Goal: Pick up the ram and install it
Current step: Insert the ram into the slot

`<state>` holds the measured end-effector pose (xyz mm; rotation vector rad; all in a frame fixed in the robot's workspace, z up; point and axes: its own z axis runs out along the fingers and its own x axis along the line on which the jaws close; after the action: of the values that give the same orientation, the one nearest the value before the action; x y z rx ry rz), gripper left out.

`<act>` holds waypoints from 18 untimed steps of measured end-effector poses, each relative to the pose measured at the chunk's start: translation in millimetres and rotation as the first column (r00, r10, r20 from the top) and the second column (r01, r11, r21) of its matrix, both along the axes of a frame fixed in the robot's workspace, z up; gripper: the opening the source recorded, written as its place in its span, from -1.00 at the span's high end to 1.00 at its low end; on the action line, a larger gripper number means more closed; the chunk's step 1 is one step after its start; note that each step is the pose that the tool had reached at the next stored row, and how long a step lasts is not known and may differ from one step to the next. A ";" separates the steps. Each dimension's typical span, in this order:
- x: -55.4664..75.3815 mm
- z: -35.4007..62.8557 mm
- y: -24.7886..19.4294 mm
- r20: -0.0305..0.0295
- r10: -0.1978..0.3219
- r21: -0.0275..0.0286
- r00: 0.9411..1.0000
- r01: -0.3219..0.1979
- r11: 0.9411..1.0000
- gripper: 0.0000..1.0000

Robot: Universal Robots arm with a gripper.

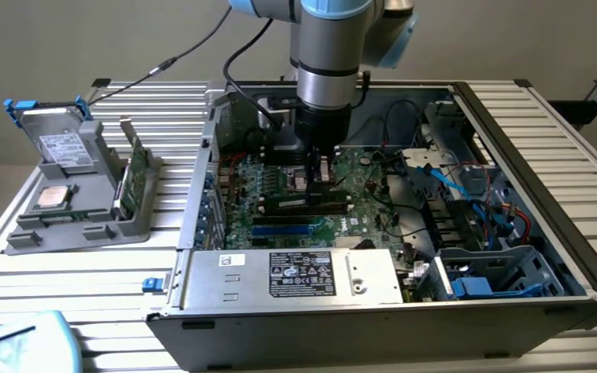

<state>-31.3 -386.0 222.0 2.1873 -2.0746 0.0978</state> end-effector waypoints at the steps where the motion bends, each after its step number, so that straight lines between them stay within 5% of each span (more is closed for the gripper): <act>1: 0.0 0.4 0.0 0.000 0.000 0.000 1.000 0.000 1.000 0.72; 18: 0.0 3.5 -0.1 -0.008 0.000 -0.003 1.000 0.000 1.000 0.72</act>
<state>-31.3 -386.1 225.5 2.1826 -2.0690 0.0914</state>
